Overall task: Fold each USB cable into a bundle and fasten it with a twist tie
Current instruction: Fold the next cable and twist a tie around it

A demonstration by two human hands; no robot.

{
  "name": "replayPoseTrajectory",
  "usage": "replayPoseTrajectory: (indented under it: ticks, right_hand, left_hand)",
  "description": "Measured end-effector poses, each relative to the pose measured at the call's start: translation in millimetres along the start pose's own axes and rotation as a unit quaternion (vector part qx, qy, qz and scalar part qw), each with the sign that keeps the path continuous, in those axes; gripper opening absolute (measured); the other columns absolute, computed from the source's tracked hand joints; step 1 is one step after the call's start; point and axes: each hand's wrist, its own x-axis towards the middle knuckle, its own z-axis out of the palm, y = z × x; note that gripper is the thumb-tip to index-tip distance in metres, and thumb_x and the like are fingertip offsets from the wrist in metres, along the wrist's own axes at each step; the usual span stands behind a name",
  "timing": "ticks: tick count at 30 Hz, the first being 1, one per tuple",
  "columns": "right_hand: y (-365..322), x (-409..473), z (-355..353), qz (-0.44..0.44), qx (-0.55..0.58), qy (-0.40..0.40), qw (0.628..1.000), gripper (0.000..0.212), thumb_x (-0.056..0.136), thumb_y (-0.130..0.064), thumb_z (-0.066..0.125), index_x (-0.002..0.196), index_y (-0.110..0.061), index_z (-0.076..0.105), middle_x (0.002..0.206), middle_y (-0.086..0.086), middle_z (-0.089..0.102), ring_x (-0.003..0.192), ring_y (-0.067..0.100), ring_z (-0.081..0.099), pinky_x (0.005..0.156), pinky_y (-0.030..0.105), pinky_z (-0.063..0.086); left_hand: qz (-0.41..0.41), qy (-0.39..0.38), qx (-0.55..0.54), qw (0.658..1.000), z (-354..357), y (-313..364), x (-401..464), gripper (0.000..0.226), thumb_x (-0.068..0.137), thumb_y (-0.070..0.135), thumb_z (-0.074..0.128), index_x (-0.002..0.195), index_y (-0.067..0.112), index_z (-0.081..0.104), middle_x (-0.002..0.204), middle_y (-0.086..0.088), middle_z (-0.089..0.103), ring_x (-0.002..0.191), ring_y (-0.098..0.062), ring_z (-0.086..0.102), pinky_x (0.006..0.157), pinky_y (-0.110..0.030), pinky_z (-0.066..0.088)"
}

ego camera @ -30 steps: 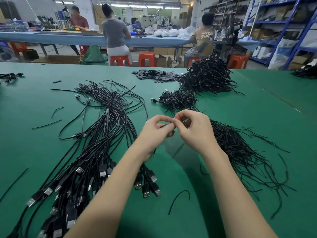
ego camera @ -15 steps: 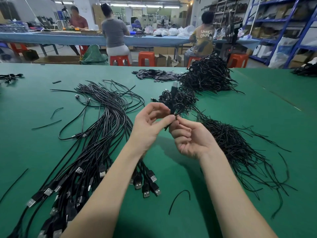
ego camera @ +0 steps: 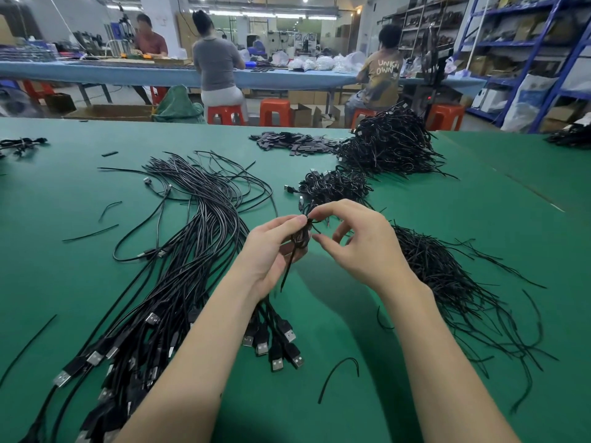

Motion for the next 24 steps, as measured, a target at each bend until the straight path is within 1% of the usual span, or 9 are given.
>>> replayPoseTrajectory:
  ticks: [4,7,8,10,11,12,16,18,24]
  right_hand:
    - [2,0,3,0.021,0.023,0.048,0.998,0.006,0.086,-0.034,0.079,0.089,-0.032,0.076,0.088,-0.022,0.071,0.062,0.009,0.063,0.063,0.030,0.052]
    - [0,4,10,0.183,0.201,0.060,0.960,0.006,0.084,-0.024,0.082,0.080,-0.021,0.078,0.073,-0.011,0.073,0.051,0.007,0.058,0.052,0.018,0.045]
    - [-3,5,11,0.288,0.343,0.041,0.893,0.006,0.082,-0.018,0.082,0.080,-0.016,0.076,0.071,-0.006,0.072,0.046,0.006,0.053,0.046,0.015,0.042]
    - [-7,4,11,0.446,0.594,-0.024,0.669,0.009,0.076,-0.014,0.079,0.079,-0.011,0.071,0.071,-0.002,0.067,0.041,0.000,0.044,0.038,0.010,0.035]
    - [-6,2,10,0.468,0.634,-0.040,0.615,0.009,0.076,-0.014,0.077,0.080,-0.011,0.069,0.070,-0.002,0.066,0.040,-0.001,0.044,0.037,0.008,0.035]
    - [-6,1,10,0.467,0.626,-0.058,0.621,0.007,0.080,-0.015,0.075,0.082,-0.012,0.069,0.072,-0.003,0.067,0.041,-0.001,0.045,0.038,0.008,0.036]
    - [-3,2,-3,0.285,0.350,-0.039,0.891,0.020,0.095,-0.008,0.066,0.107,-0.024,0.068,0.092,-0.005,0.078,0.054,0.010,0.064,0.052,0.019,0.051]
    - [1,2,-4,0.165,0.179,-0.024,0.969,0.029,0.090,-0.009,0.069,0.105,-0.033,0.068,0.097,-0.015,0.075,0.061,0.014,0.068,0.061,0.025,0.056]
    - [7,-2,8,0.128,0.033,0.029,0.991,0.007,0.084,-0.041,0.078,0.085,-0.034,0.077,0.084,-0.024,0.072,0.057,0.006,0.061,0.061,0.026,0.051]
  left_hand:
    - [-0.008,-0.017,0.011,1.000,-1,-2,0,0.005,0.088,0.009,0.069,0.093,0.008,0.068,0.074,-0.004,0.068,0.062,-0.012,0.063,0.057,-0.022,0.049]
    - [0.054,0.003,0.026,0.998,3,-6,1,0.012,0.085,0.007,0.073,0.092,0.013,0.066,0.078,0.000,0.070,0.069,-0.009,0.063,0.069,-0.023,0.047]
    - [0.102,0.014,0.050,0.993,3,-8,2,0.016,0.084,0.005,0.075,0.092,0.014,0.065,0.080,0.001,0.070,0.073,-0.009,0.064,0.071,-0.022,0.048]
    - [0.190,0.021,0.135,0.972,6,-11,1,0.020,0.082,0.003,0.078,0.090,0.016,0.065,0.082,0.004,0.071,0.079,-0.009,0.065,0.076,-0.020,0.051]
    - [0.204,0.015,0.160,0.966,7,-12,0,0.020,0.081,0.003,0.079,0.089,0.016,0.066,0.082,0.004,0.071,0.080,-0.010,0.066,0.076,-0.020,0.052]
    - [0.193,0.010,0.162,0.968,7,-12,0,0.018,0.082,0.004,0.078,0.089,0.016,0.066,0.082,0.002,0.072,0.079,-0.010,0.066,0.074,-0.020,0.052]
    - [0.074,0.038,0.037,0.996,8,-9,1,0.012,0.086,0.005,0.072,0.089,0.011,0.062,0.077,-0.006,0.069,0.066,-0.014,0.060,0.068,-0.025,0.045]
    - [0.050,0.058,0.022,0.997,6,-9,3,0.011,0.087,0.006,0.072,0.089,0.009,0.062,0.080,-0.009,0.066,0.067,-0.015,0.057,0.071,-0.028,0.044]
    - [0.040,0.026,0.018,0.999,5,-10,2,0.014,0.086,0.003,0.071,0.086,0.011,0.060,0.070,-0.001,0.065,0.063,-0.011,0.058,0.063,-0.022,0.048]
